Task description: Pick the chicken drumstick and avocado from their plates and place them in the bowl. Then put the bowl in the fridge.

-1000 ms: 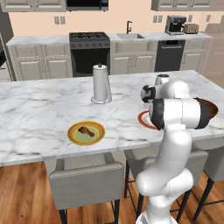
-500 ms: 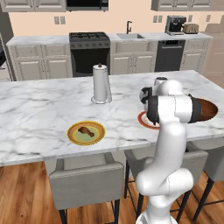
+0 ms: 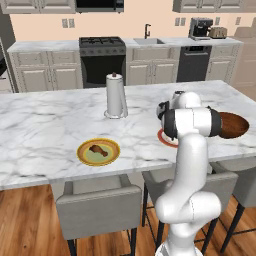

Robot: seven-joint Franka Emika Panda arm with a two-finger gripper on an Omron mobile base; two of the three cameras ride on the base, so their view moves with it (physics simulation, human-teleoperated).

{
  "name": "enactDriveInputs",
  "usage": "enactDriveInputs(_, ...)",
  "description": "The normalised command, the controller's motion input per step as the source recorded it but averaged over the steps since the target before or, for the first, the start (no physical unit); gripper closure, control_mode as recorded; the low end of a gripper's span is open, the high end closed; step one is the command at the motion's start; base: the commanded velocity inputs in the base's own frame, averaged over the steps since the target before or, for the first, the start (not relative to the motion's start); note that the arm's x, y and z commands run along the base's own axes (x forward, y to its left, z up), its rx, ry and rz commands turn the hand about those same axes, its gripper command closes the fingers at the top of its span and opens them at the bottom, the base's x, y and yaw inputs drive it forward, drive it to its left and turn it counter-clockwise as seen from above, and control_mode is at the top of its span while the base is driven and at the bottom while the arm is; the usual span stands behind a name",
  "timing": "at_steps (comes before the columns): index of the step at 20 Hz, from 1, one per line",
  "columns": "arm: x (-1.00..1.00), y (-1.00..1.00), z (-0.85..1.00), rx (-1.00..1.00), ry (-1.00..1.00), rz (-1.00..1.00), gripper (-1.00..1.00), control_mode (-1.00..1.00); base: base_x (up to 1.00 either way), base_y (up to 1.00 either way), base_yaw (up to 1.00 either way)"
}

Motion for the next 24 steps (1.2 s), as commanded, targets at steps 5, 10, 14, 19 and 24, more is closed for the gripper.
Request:
enactDriveInputs(5, 0.26, -0.05, -0.24, 0.01, 0.00, 0.00, -1.00, -1.00, 0.00, 0.00, 0.00)
enactDriveInputs(10, -0.09, -0.08, -0.05, 0.06, 0.01, 0.00, -1.00, -1.00, 0.00, 0.00, 0.00)
enactDriveInputs(14, -0.14, 0.01, -0.09, 0.05, 0.04, 0.00, -1.00, -1.00, 0.00, 0.00, 0.00)
enactDriveInputs(19, -0.11, 0.07, -0.03, 0.05, 0.00, 0.00, -1.00, -1.00, 0.00, 0.00, 0.00)
enactDriveInputs(24, -0.09, 0.00, -0.07, 0.00, 0.00, 0.00, -1.00, -1.00, 0.00, 0.00, 0.00)
